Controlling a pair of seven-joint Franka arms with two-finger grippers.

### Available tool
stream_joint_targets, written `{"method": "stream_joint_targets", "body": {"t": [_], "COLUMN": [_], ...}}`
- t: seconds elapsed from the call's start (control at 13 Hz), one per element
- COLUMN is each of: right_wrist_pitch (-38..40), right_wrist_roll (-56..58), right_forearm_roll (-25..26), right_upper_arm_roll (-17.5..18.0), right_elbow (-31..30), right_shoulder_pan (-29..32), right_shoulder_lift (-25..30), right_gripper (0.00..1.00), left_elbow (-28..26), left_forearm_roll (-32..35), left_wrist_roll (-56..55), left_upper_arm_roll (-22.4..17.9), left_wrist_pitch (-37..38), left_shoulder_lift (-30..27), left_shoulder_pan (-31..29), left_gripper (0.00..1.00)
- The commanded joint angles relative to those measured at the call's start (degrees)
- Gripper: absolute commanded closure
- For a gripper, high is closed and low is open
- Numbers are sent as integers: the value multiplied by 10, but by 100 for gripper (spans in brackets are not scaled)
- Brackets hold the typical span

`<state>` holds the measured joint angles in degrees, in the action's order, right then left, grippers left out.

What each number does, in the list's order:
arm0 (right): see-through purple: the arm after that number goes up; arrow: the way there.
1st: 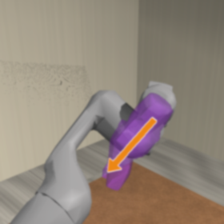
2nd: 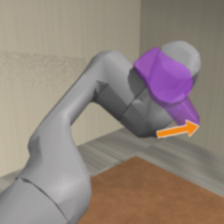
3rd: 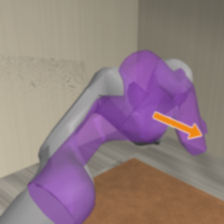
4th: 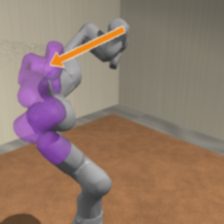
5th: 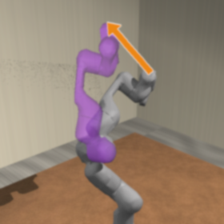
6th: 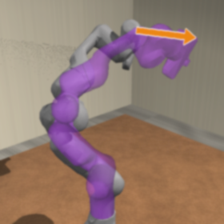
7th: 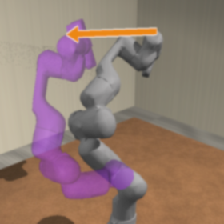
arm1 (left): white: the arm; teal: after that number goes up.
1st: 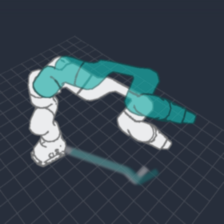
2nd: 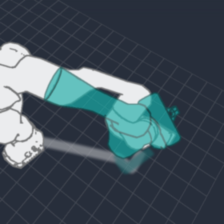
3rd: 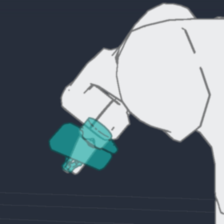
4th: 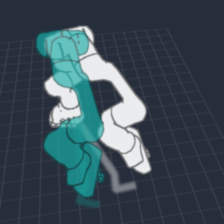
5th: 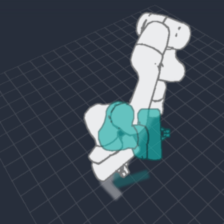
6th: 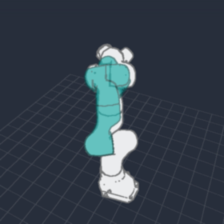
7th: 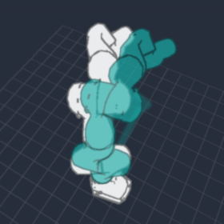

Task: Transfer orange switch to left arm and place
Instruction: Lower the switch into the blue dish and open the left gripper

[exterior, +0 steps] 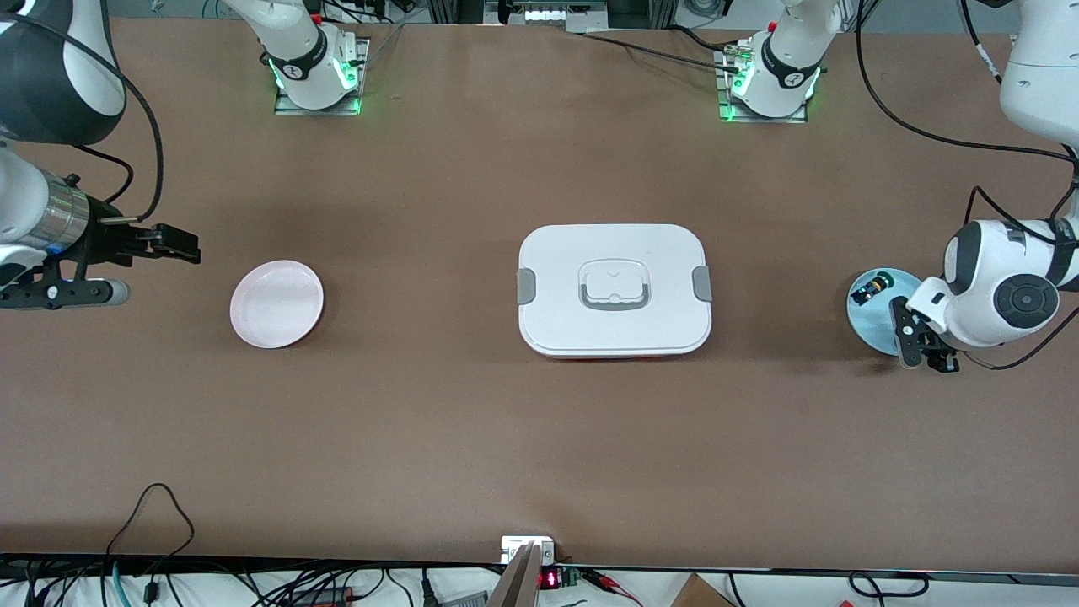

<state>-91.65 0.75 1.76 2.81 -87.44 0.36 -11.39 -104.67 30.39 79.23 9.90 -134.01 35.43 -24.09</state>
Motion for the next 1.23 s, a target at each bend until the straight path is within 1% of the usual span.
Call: {"method": "stream_joint_targets", "body": {"t": [0.0, 0.15, 0.46, 0.61, 0.69, 0.77, 0.84, 0.92, 1.0, 1.15], "right_wrist_pitch": [-8, -12, -11, -7, -6, -5, -4, -4, -5, -5], "right_wrist_roll": [-1, -3, 3, 4, 5, 7, 13, 15, 15, 15], "right_forearm_roll": [-1, 0, 10, 11, 9, 4, 3, 3, 3, 3], "right_upper_arm_roll": [4, 4, 7, 7, 6, 6, 6, 5, 6, 7], "right_elbow": [-38, -37, -29, -27, -24, -18, -17, -14, -14, -14], "right_shoulder_pan": [6, 6, 6, 6, 6, 9, 8, 8, 7, 5], "right_shoulder_lift": [53, 56, 49, 50, 50, 49, 49, 49, 48, 45], "right_gripper": [0, 0, 0, 0, 0, 0, 0, 0, 0, 0], "left_elbow": [3, -13, -23, -26, -31, -31, -31, -31, -31, -26], "left_forearm_roll": [12, 11, 11, 11, 11, 10, 9, 9, 9, 8], "left_wrist_roll": [9, 6, 4, 2, 3, 8, 14, 16, 15, 13], "left_upper_arm_roll": [9, 13, 15, 16, 16, 17, 22, 34, 35, 49], "left_wrist_pitch": [2, 4, 14, 14, 11, 11, 11, 14, 20, 54], "left_shoulder_lift": [7, 1, -12, -12, -12, -13, -16, -19, -26, -50], "left_shoulder_pan": [-8, -10, -10, -10, -12, -17, -25, -28, -27, -25], "left_gripper": [81, 81, 81, 78, 73, 40, 0, 0, 0, 0]}}
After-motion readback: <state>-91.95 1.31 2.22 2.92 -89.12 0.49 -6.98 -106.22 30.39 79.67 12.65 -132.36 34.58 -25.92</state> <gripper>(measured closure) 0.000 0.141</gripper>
